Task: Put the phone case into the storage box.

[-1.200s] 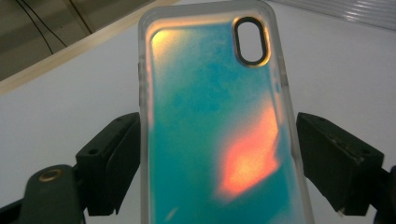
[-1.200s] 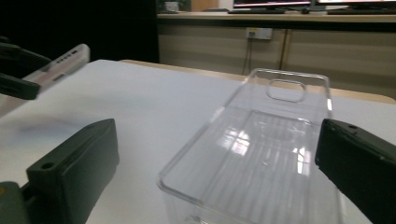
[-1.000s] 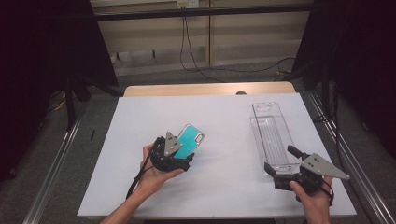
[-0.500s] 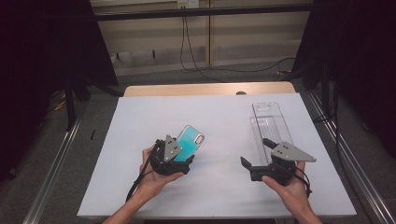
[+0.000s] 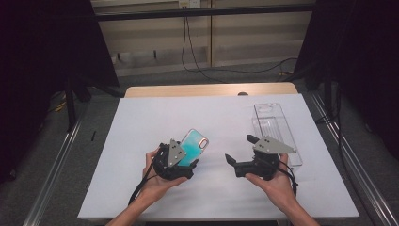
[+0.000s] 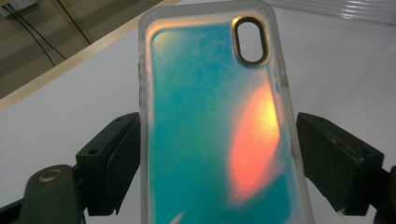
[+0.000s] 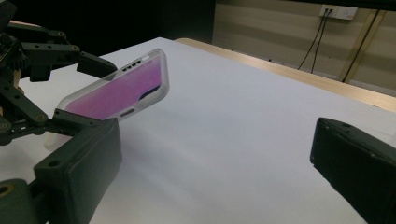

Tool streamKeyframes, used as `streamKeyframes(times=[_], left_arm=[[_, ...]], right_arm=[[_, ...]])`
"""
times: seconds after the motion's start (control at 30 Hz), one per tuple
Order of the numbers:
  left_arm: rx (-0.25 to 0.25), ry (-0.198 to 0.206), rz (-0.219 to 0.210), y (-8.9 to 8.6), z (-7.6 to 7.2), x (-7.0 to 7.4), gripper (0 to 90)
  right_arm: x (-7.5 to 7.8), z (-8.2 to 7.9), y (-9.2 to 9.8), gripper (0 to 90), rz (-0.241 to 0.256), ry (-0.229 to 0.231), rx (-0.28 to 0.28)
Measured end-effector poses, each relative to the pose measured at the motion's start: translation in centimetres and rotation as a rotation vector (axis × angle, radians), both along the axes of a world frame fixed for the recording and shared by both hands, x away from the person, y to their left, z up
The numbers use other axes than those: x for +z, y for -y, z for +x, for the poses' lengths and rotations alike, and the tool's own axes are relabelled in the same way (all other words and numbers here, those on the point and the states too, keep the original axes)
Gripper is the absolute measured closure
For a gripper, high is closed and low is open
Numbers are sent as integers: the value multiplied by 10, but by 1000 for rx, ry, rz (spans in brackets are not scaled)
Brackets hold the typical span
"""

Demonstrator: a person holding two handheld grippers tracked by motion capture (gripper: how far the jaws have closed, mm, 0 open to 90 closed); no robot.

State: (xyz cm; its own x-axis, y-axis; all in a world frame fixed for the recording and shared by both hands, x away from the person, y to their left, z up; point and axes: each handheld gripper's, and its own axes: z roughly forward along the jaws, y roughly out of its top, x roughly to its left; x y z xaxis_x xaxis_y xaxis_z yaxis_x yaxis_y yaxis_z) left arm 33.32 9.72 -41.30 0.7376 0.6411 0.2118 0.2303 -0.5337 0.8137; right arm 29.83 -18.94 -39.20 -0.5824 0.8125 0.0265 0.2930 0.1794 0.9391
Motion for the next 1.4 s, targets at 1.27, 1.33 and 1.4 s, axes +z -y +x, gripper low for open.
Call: streamKeyframes(times=[1.27,1.33,1.4], left_arm=[[34,110,69,29,0,-8,171],[36,115,58,29,1,-8,171],[37,121,60,31,2,-8,171]], right_arm=[[-2,43,-20,161,-39,-313,55],[0,44,-19,190,-33,-321,57],[0,46,-19,212,-39,-326,47]])
